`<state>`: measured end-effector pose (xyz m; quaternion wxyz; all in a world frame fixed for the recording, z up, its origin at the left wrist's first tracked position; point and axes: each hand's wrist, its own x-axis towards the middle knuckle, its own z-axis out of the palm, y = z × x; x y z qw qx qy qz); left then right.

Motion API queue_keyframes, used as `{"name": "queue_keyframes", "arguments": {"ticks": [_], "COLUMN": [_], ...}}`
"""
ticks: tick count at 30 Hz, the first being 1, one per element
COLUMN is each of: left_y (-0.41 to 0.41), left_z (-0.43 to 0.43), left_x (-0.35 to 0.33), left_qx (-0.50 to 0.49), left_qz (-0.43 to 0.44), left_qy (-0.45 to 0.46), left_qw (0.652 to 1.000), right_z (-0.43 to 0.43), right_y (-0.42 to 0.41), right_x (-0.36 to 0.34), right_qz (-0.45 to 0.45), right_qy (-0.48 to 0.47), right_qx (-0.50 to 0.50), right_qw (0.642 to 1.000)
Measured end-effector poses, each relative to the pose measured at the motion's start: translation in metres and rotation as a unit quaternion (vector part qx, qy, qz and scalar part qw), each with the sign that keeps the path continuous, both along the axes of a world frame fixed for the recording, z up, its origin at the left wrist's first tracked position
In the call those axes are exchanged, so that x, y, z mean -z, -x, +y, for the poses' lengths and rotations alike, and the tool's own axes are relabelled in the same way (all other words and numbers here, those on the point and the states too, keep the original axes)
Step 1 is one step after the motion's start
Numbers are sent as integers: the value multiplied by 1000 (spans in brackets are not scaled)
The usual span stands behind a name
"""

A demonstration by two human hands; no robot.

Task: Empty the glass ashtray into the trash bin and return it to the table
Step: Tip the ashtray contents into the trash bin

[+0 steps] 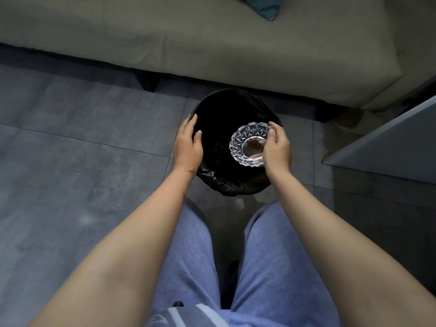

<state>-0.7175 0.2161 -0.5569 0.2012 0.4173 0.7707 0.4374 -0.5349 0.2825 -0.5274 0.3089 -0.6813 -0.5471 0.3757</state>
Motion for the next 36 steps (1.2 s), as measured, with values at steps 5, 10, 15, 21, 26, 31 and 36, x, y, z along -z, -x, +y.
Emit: {"name": "queue_keyframes", "arguments": {"ticks": [5, 10, 15, 21, 26, 31, 36], "left_y": [-6, -11, -11, -10, -9, -9, -7], "left_z": [1, 0, -1, -2, -5, -5, -4], "left_x": [-6, -8, -6, -4, -3, -3, -3], "left_qx": [4, 0, -2, 1, 5, 2, 4], "left_qz": [30, 29, 36, 46, 46, 47, 42], "left_qy": [-17, -21, -17, -19, -20, -23, -24], "left_qw": [999, 999, 999, 999, 999, 999, 999], "right_z": [5, 8, 11, 15, 19, 22, 27], "right_y": [-11, -17, -17, -12, -11, -3, -4], "right_x": [-5, -7, -7, -11, -3, -3, 2], "right_qz": [-97, -171, -226, -216, -292, -324, -337], "right_qy": [-13, -27, -38, -71, -20, -6, -13], "right_qx": [-54, -109, -140, -161, -212, -242, -221], "right_qw": [994, 979, 963, 960, 932, 914, 915]}}
